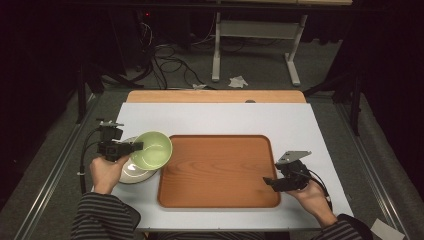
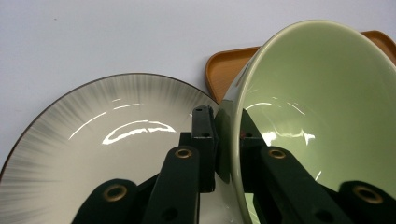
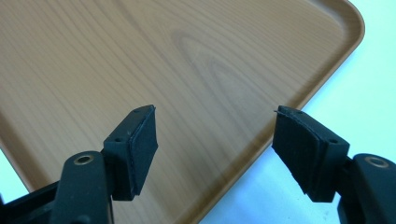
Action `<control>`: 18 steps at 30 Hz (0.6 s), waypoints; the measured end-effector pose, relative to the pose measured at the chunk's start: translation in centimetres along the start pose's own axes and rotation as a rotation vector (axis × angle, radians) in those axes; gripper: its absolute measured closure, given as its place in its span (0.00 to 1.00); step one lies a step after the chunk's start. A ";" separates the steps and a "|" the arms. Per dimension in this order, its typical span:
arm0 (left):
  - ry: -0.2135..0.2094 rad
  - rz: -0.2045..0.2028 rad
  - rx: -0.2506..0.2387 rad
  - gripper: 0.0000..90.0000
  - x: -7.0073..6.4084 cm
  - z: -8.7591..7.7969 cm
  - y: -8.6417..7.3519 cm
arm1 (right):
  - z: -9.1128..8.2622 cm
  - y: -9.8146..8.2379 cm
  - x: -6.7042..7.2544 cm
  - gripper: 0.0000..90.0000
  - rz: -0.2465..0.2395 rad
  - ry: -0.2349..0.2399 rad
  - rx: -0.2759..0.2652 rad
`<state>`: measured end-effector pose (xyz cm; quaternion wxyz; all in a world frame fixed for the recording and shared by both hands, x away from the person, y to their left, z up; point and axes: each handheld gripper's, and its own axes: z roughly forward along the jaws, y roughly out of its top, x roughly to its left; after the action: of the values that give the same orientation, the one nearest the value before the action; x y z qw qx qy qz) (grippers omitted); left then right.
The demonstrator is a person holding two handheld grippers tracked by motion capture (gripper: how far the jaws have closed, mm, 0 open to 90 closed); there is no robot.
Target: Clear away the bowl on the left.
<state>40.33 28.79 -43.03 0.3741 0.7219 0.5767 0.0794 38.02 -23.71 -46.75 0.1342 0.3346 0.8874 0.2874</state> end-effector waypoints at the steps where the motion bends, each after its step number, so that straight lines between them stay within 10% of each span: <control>1: 0.000 0.000 0.000 0.92 0.0 0.0 0.0 | 0.0 0.0 0.0 0.36 0.004 0.004 -0.002; 18: -0.058 0.061 0.029 0.92 -2.4 0.9 1.0 | 0.0 0.0 -0.1 0.36 0.001 0.000 -0.003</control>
<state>40.81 26.21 -42.25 0.3775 0.7464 0.5446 0.0612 38.05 -23.77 -46.76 0.1344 0.3349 0.8868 0.2886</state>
